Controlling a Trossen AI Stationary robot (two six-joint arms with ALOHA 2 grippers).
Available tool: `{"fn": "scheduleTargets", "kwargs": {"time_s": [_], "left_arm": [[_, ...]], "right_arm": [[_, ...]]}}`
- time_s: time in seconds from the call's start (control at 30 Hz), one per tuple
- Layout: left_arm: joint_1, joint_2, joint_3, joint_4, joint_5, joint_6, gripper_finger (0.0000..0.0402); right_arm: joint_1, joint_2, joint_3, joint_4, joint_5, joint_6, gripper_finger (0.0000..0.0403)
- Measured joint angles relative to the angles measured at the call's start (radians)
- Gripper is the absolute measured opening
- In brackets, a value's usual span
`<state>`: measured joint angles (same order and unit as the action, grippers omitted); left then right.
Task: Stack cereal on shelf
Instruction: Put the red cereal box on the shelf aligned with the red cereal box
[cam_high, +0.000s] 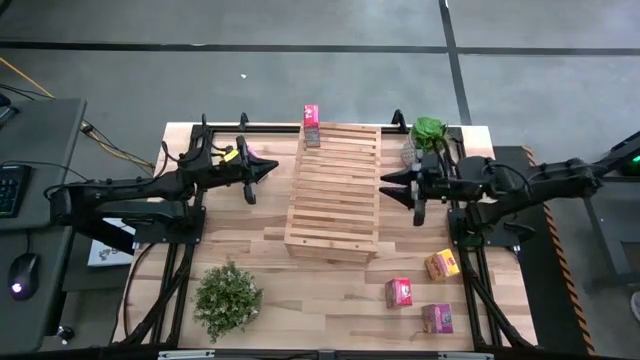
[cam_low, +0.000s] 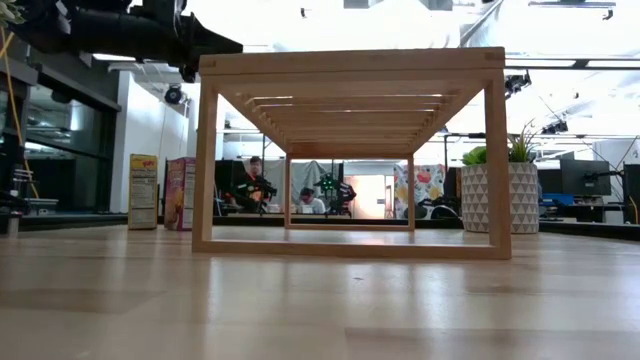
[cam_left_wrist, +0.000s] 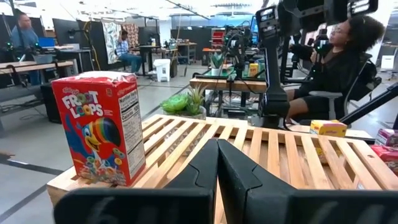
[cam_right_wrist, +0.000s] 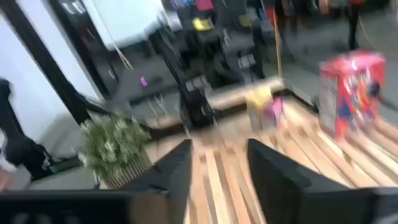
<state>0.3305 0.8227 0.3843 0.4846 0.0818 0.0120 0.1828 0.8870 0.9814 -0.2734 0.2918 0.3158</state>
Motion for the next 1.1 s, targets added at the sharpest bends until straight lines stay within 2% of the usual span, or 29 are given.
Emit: {"fn": "scheduleTargets", "kwargs": {"time_s": [0.1, 0.2, 0.3, 0.43, 0.63, 0.8, 1.1], "left_arm": [[0.0, 0.0, 0.0, -0.007, 0.0, -0.001, 0.0], [0.0, 0.0, 0.0, -0.013, 0.0, -0.01, 0.0001], [0.0, 0.0, 0.0, -0.022, 0.0, -0.01, 0.0], [0.0, 0.0, 0.0, -0.025, 0.0, -0.011, 0.0], [0.0, -0.003, 0.0, -0.012, 0.0, 0.005, 0.0001], [0.0, -0.004, 0.0, -0.007, 0.0, 0.03, 0.0001], [0.0, -0.004, 0.0, -0.001, 0.001, 0.02, 0.0003]], "right_arm": [[0.025, 0.075, 0.169, -0.254, -0.013, 0.116, 0.0206], [0.045, 0.162, 0.33, -0.533, -0.07, 0.277, 0.0239], [0.077, 0.246, 0.445, -0.792, -0.149, 0.484, 0.0248], [0.185, 0.324, 0.477, -0.986, -0.202, 0.855, 0.025], [0.38, 0.42, 0.415, -1.036, -0.155, 1.27, 0.025], [0.471, 0.52, 0.389, -1.035, -0.128, 1.527, 0.025], [0.519, 0.647, 0.389, -1.026, -0.16, 1.644, 0.025]]}}
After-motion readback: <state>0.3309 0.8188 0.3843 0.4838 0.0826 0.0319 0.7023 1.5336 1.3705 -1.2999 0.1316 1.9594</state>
